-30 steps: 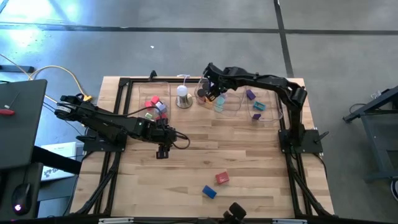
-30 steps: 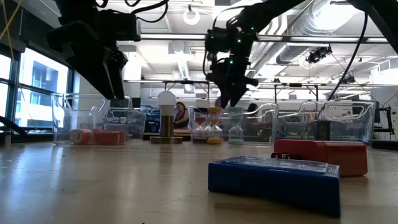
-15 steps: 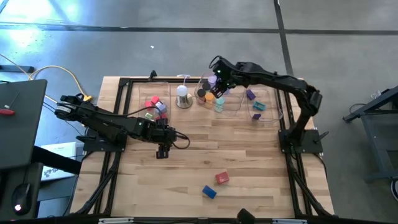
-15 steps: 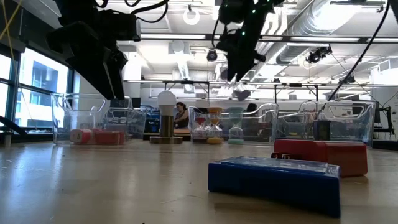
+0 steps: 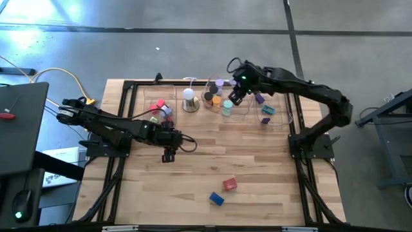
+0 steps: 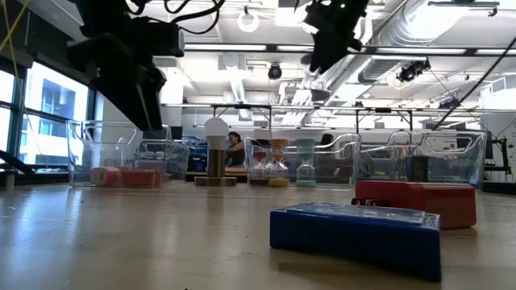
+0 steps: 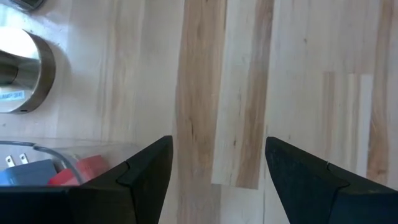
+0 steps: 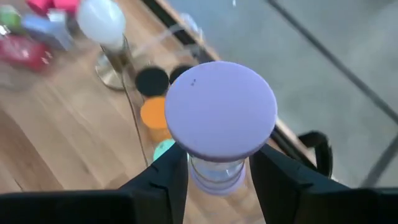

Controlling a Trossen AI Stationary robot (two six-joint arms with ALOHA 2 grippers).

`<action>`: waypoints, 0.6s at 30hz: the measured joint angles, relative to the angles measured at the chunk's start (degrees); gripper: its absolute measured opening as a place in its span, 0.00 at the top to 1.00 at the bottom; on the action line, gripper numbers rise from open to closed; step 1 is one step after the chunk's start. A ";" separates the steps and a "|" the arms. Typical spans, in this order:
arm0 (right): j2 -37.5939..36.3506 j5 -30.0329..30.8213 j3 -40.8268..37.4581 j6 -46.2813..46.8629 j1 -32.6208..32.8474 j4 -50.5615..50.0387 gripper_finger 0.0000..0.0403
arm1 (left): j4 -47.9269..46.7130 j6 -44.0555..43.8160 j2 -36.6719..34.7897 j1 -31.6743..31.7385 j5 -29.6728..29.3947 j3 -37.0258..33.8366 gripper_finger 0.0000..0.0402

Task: Pick & Place Office items
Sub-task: Put the purple hourglass into the middle transparent bin

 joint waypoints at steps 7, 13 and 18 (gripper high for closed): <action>-9.67 -4.22 -22.48 -1.09 -2.58 23.79 0.72 | -0.03 0.01 0.00 1.25 0.00 0.00 0.39; -9.71 -14.31 -37.59 -1.53 -7.84 44.35 0.84 | -0.02 -0.74 0.00 1.26 0.02 0.00 0.39; -7.79 -18.71 -41.58 -1.20 -10.95 50.08 0.96 | 0.34 -1.93 0.00 1.26 0.02 0.00 0.39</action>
